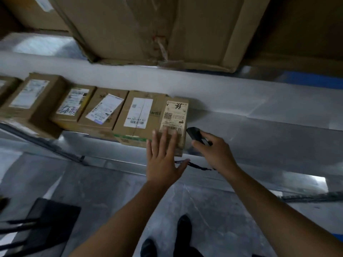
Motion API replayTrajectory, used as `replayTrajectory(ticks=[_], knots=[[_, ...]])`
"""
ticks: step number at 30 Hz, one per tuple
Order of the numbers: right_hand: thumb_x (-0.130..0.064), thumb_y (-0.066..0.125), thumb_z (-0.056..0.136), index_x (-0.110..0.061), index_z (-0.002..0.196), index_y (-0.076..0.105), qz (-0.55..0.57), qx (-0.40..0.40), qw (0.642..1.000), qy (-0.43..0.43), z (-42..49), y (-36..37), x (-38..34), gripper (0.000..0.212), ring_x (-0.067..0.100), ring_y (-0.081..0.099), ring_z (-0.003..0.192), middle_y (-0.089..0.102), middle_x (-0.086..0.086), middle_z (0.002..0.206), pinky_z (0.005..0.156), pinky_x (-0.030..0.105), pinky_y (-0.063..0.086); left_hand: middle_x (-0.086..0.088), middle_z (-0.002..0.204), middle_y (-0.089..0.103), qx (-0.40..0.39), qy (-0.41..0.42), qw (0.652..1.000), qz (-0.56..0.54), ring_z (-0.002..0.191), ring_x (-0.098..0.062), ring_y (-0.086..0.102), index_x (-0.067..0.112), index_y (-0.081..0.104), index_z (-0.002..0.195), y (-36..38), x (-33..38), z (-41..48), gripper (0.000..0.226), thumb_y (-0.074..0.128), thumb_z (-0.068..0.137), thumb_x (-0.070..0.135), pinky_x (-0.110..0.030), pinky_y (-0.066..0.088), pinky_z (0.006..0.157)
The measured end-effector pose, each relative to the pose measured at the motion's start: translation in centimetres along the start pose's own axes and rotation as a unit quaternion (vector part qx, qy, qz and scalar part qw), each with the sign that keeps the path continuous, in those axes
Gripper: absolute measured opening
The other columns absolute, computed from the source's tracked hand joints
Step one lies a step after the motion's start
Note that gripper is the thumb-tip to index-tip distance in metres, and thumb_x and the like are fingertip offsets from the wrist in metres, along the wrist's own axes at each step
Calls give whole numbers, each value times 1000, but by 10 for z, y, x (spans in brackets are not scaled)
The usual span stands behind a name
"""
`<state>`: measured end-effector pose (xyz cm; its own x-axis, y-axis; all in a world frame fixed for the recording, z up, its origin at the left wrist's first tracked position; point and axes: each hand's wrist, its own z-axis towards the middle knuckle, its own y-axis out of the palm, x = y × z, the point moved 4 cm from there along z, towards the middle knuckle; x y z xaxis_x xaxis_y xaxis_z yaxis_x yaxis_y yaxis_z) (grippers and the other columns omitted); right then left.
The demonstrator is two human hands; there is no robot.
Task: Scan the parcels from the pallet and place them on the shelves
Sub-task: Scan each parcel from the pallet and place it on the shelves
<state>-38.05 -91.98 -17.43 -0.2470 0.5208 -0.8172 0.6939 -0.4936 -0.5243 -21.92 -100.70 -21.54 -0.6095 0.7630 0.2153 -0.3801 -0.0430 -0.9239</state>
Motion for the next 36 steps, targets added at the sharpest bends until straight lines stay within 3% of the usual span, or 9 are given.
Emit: replayTrajectory(ticks=[7,11,16,20,24,28,31,33,36], knots=[[-46,67,88,-36,140,57,5,48,999,11,-12,-10,-3,54,11,61,109,65,-10,129,80,21,46,-12,170,-16,-87,-8,996,26,153,-31,-26,22,-9,163,-6,-2,47,116,47,83,84,-49,-17,124],[-49,69,87,-43,138,56,39,77,995,45,-71,-22,16,53,-4,59,99,60,-23,120,78,12,44,-12,169,-21,-120,6,993,0,151,-33,-30,25,-9,163,-17,-2,49,116,48,82,85,-50,-23,120],[-50,72,86,-59,121,55,67,170,978,95,-159,-52,56,40,-22,54,85,55,-44,95,69,3,42,-11,171,7,-84,99,986,-106,156,-33,-10,28,15,163,-30,42,25,105,40,81,87,-46,-22,120],[-50,73,85,-66,114,55,81,268,952,123,-241,-83,91,38,-25,54,93,57,-51,93,71,-2,40,-5,171,10,-115,200,953,-195,157,-33,-7,33,21,162,-32,119,-13,101,44,81,88,-48,-17,122],[-47,76,83,-38,132,64,105,368,910,157,-319,-116,131,51,-3,64,101,67,-29,111,86,17,51,-2,172,6,-165,293,919,-204,157,-30,-10,36,15,163,-33,202,-52,102,43,80,90,-44,-21,121],[-48,76,84,-28,139,59,108,431,872,206,-393,-152,169,62,6,54,124,58,-20,133,101,26,46,-5,170,19,-186,376,879,-226,156,-35,4,32,27,160,-36,294,-90,102,44,78,89,-53,-3,124],[-51,77,83,-33,143,55,105,474,839,246,-452,-189,198,66,3,53,123,55,-15,142,91,13,44,-6,169,22,-220,420,841,-262,157,-35,8,31,30,159,-38,379,-126,106,40,72,90,-55,2,124],[-55,74,83,-36,145,51,97,498,819,267,-492,-216,218,69,5,52,127,50,-15,148,97,22,47,-7,169,22,-248,447,807,-295,157,-34,8,31,30,160,-40,437,-158,106,41,72,89,-54,1,124],[-56,71,86,-40,148,46,90,520,802,281,-543,-257,249,69,-21,55,101,46,-16,152,81,15,51,-3,169,21,-269,493,757,-333,158,-30,6,32,27,161,-42,512,-209,100,45,79,87,-52,-2,125]])
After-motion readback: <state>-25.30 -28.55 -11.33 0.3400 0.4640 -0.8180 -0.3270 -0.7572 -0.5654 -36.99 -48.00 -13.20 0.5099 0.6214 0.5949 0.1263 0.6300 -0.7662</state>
